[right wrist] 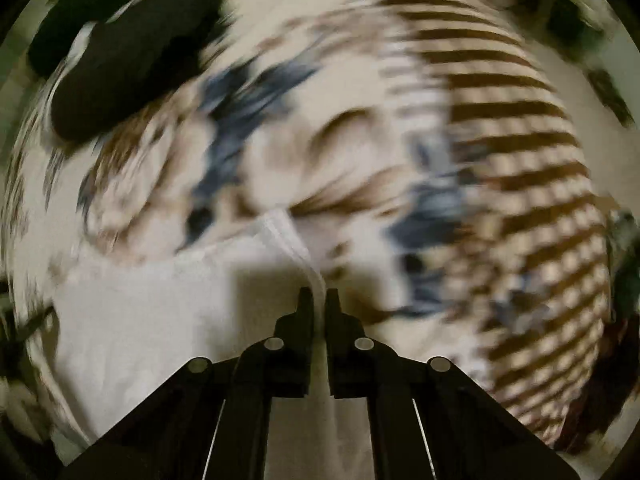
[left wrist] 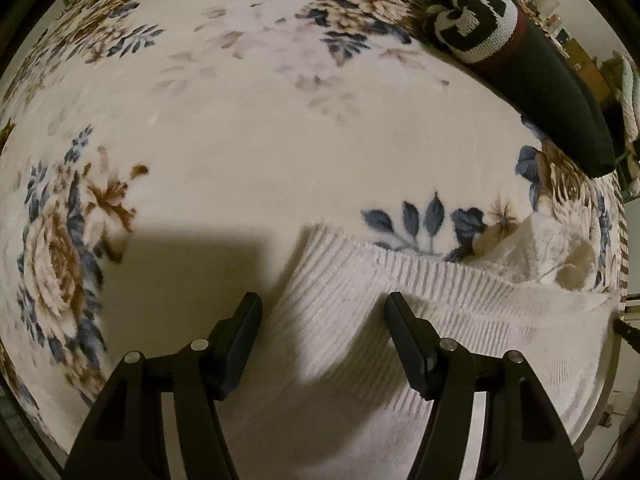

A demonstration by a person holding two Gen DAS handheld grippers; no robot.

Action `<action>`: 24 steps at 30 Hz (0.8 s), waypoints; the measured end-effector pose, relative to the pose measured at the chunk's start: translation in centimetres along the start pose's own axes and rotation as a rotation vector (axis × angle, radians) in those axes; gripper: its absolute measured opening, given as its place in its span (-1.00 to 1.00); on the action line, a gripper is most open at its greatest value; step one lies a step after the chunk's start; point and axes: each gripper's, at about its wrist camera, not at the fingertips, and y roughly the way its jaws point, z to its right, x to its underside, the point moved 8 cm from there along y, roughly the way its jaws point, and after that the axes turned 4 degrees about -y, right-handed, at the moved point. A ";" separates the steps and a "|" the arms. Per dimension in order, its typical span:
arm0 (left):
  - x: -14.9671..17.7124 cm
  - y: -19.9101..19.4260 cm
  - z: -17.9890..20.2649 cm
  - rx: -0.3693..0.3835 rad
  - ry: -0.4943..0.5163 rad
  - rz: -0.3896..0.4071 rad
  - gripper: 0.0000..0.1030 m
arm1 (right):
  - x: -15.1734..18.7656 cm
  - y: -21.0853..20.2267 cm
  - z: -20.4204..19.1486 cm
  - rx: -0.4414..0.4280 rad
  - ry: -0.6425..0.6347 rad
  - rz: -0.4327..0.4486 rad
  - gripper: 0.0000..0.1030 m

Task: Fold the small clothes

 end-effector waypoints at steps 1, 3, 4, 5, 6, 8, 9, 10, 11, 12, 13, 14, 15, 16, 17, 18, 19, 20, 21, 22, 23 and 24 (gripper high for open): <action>-0.4 0.5 0.3 0.003 0.001 0.000 0.20 | -0.1 -0.2 0.7 0.007 0.024 0.001 -0.94; -0.4 0.8 0.3 0.008 0.007 -0.005 0.20 | 0.4 0.7 1.2 -0.045 0.058 -0.056 -0.93; -0.5 0.9 0.1 0.011 0.007 -0.009 0.20 | 0.9 1.0 1.2 -0.083 0.075 -0.090 -0.93; -0.6 0.9 0.1 0.016 0.006 -0.011 0.20 | 1.4 1.0 1.2 -0.114 0.095 -0.117 -0.92; -0.8 0.9 0.0 0.020 0.007 -0.014 0.20 | 2.0 0.6 1.0 -0.139 0.109 -0.126 -0.78; -0.8 0.6 -0.4 0.024 0.007 -0.020 0.20 | 3.3 -1.2 1.1 -0.176 0.111 -0.116 -0.37; -0.7 0.1 -0.5 0.031 0.005 -0.019 0.20 | 4.3 -2.4 1.4 -0.197 0.125 -0.109 -0.17; -0.9 -0.1 -0.3 0.034 0.005 -0.018 0.20 | 5.4 -3.3 1.7 -0.217 0.144 -0.107 -0.14; -0.7 -0.3 -0.3 0.035 0.008 -0.017 0.20 | 6.5 -3.6 1.8 -0.230 0.155 -0.121 -0.12; -0.5 -0.6 -0.2 0.038 0.013 -0.019 0.20 | 7.6 -3.5 1.9 -0.237 0.164 -0.142 -0.04; -0.1 -0.8 0.0 0.045 0.023 -0.022 0.20 | 8.3 -3.5 2.1 -0.242 0.166 -0.158 -0.02; 0.2 -0.8 0.1 0.043 0.031 -0.025 0.20 | 9.6 -2.6 2.1 -0.234 0.160 -0.191 -0.02; 0.6 -0.9 0.1 0.037 0.046 -0.030 0.20 | 10.2 -2.1 2.3 -0.225 0.151 -0.213 -0.12; 0.9 -0.8 0.3 0.032 0.064 -0.037 0.20 | 11.0 -1.2 2.1 -0.219 0.147 -0.221 -0.44; 1.3 -0.6 0.4 0.026 0.077 -0.044 0.19 | 11.7 -0.9 2.2 -0.201 0.160 -0.213 -0.78; 1.7 -0.3 0.7 0.018 0.094 -0.052 0.19 | 12.0 -1.0 2.5 -0.171 0.168 -0.205 -0.80; 1.8 -0.1 0.7 0.014 0.105 -0.054 0.19 | 12.1 -1.8 3.0 -0.124 0.175 -0.167 -0.82; 1.9 0.1 0.8 0.012 0.113 -0.055 0.19 | 12.1 -2.6 3.7 -0.072 0.188 -0.133 -0.89; 1.9 0.3 0.9 0.009 0.121 -0.054 0.19 | 12.5 -3.2 4.8 -0.009 0.204 -0.138 -0.89; 1.9 0.4 1.0 0.007 0.125 -0.055 0.20 | 12.8 -3.4 5.9 0.014 0.244 -0.129 -0.89; 1.9 0.8 1.0 0.010 0.127 -0.059 0.20 | 13.2 -3.0 6.7 0.009 0.286 -0.149 -0.89; 1.9 1.1 1.3 0.010 0.126 -0.062 0.20 | 13.9 -2.1 7.1 -0.021 0.323 -0.181 -0.88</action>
